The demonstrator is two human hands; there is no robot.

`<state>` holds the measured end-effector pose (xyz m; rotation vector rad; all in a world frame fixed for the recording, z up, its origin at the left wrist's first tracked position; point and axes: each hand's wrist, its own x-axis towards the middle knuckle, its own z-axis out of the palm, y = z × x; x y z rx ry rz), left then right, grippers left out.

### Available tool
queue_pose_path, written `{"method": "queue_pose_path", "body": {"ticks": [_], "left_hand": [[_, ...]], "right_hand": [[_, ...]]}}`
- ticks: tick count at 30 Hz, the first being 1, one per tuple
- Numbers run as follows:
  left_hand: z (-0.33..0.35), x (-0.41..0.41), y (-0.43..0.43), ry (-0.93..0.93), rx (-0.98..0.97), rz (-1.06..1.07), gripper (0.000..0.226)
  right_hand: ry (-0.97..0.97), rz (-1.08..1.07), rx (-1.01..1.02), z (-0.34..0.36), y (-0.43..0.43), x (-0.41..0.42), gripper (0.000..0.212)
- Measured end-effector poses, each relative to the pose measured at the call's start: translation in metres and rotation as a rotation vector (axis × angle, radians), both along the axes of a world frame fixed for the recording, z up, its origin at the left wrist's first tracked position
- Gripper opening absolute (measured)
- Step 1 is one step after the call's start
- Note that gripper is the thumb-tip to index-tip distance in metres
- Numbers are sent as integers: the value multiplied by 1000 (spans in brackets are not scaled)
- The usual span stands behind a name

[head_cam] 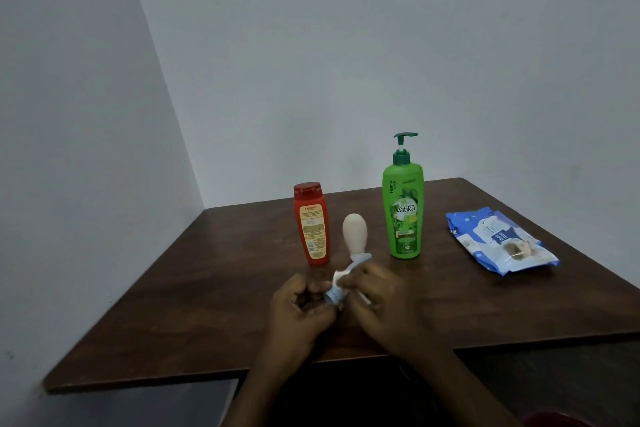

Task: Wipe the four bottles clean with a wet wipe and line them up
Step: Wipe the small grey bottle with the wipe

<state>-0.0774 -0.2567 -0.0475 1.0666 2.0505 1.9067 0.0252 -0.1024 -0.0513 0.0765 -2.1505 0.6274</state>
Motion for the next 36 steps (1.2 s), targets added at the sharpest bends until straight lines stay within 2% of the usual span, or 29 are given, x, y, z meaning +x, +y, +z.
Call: {"method": "queue_pose_path", "body": {"ticks": [2, 5, 8, 11, 13, 18, 20, 22, 24, 27, 29, 31, 36], "left_hand": [[0, -1, 0, 5, -3, -3, 19], [0, -1, 1, 3, -13, -1, 18], [2, 3, 4, 51, -52, 7, 25], [3, 5, 4, 131, -84, 18, 29], [2, 5, 3, 155, -82, 29, 30], [2, 5, 3, 83, -32, 21, 36], [2, 6, 2, 65, -3, 19, 41], [3, 5, 2, 33, 12, 23, 28], [3, 4, 0, 33, -16, 23, 19], [1, 2, -1, 63, -42, 45, 24], [1, 2, -2, 40, -16, 45, 25], [1, 1, -2, 43, -12, 44, 22], [3, -2, -5, -100, 41, 30, 18]], "right_hand": [[-30, 43, 66, 1, -5, -2, 21], [8, -99, 70, -3, -2, -9, 23], [76, -322, -100, -3, 8, -8, 24], [117, -412, -316, -1, 17, -7, 21], [101, -380, -304, -1, 18, -7, 19], [-29, -30, -40, 3, 2, -1, 18], [-68, 44, 54, 3, -4, -1, 18], [-36, -19, 83, 0, -3, -4, 19], [17, -180, 20, -3, 1, -8, 22], [83, -393, -210, -3, 13, -11, 21], [99, -431, -305, -3, 19, -11, 18], [90, -380, -292, -2, 18, -10, 17], [14, -11, 30, 1, 0, -3, 24]]}}
